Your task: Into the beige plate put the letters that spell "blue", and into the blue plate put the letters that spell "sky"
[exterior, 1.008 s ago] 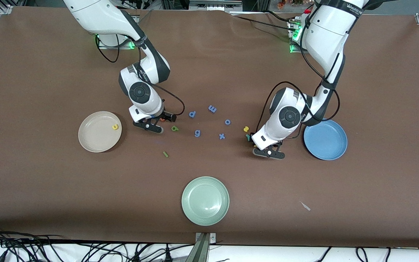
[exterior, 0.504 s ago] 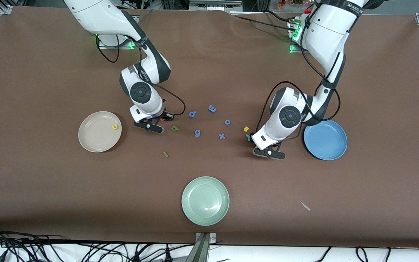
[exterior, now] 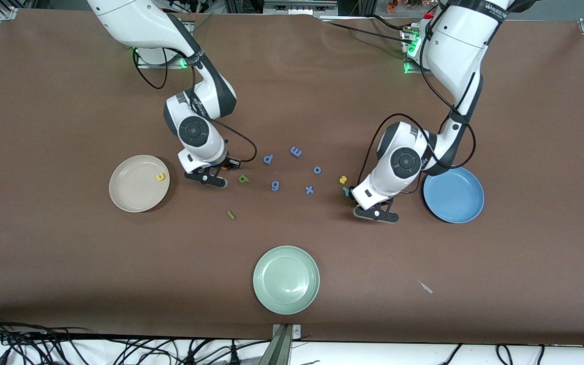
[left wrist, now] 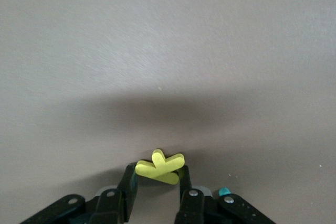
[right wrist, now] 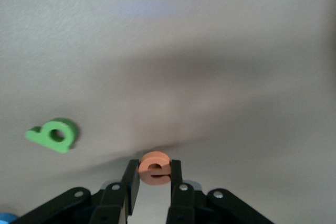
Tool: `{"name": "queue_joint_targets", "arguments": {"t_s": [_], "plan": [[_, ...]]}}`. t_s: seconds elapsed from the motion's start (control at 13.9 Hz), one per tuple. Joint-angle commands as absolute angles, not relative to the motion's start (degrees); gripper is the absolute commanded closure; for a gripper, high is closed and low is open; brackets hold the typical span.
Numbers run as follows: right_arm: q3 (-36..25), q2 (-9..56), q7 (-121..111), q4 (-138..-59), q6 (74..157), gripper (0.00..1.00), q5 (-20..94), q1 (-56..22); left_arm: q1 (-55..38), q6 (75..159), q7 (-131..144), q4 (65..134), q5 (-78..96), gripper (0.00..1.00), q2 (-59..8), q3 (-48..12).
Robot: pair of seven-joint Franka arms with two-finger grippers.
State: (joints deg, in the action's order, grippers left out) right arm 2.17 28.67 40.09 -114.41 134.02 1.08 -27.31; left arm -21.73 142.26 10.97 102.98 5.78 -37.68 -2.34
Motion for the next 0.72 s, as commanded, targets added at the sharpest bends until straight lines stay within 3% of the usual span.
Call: {"name": "queue_joint_targets", "arguments": {"t_s": [0.0, 0.5, 0.58, 0.65], "plan": [[-2.7, 25.32, 27.65, -113.82, 127.54, 0.9, 0.79, -27.33, -18.12, 136.25, 6.61, 105.98, 6.59, 0.7, -31.31, -2.37], [-17.91, 24.43, -0.94, -113.82, 124.01, 0.87, 0.7, -27.07, -4.5, 135.62, -16.41, 122.24, 6.59, 0.69, -19.52, -2.46], [-19.32, 24.96, -3.05, -113.73, 124.36, 0.83, 0.7, -26.81, -3.18, 135.62, -18.26, 122.86, 6.59, 0.69, -19.16, -2.37], [-19.86, 25.22, -4.29, -113.64, 124.54, 0.66, 0.79, -26.28, -2.29, 135.62, -19.76, 122.96, 6.59, 0.69, -19.25, -2.37]]}}
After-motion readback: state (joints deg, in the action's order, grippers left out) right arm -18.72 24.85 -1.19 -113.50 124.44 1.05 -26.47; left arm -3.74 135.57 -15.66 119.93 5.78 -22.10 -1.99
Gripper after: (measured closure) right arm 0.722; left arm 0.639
